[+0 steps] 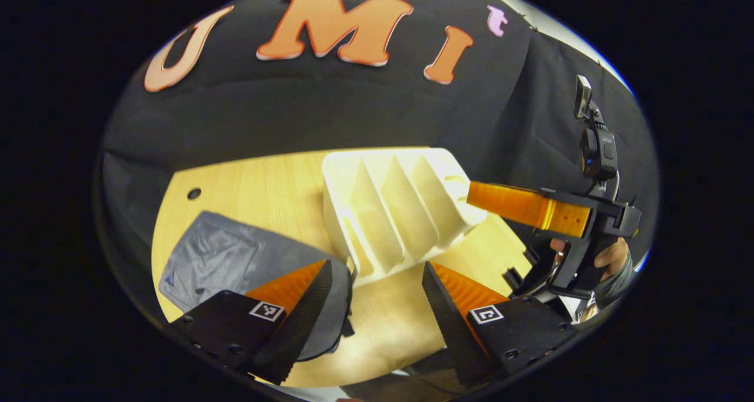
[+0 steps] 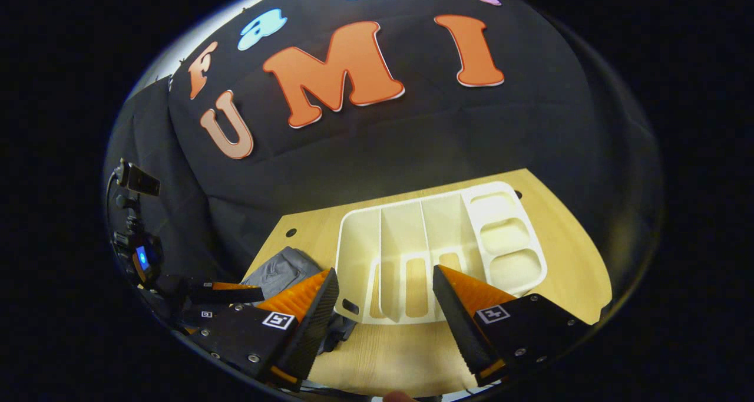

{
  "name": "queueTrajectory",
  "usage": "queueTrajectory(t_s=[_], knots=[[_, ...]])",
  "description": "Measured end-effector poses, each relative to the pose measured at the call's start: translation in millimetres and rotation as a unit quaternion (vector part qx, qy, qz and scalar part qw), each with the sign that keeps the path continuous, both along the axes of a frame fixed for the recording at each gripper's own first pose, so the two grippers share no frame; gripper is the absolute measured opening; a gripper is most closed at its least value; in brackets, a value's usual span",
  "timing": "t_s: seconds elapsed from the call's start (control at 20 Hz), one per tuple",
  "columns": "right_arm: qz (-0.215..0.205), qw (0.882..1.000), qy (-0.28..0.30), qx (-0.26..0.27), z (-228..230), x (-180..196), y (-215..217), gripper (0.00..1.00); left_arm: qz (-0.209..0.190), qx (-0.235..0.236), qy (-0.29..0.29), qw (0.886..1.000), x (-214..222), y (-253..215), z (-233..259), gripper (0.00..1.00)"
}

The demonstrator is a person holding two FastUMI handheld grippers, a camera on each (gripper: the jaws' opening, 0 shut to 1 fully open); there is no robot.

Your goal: Open the schoolbag, grab two books from the bookshelf and put them into the schoolbag.

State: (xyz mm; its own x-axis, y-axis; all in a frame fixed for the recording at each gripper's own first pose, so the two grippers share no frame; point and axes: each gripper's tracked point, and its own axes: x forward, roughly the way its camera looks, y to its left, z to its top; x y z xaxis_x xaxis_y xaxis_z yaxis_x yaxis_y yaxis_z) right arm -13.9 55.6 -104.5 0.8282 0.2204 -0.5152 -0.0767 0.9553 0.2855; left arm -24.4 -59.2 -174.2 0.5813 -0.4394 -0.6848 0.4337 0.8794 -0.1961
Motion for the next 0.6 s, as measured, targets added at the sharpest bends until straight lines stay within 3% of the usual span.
queueTrajectory(t_s=[0.25, 0.5, 0.6], knots=[[0.024, 0.993, -0.097, -0.059, 56.9, -0.7, -20.2, 0.96, 0.077, 0.01, -0.135, 0.988, 13.0, -10.4, 37.8, 0.98], [0.023, 0.979, -0.181, -0.085, 108.0, -5.4, -41.6, 0.96, 0.174, 0.022, -0.251, 0.952, 10.1, 30.6, 71.4, 0.98], [0.026, 0.975, -0.204, -0.084, 118.9, -8.1, -47.0, 0.95, 0.189, 0.005, -0.288, 0.939, 5.5, 40.7, 83.6, 0.98]])
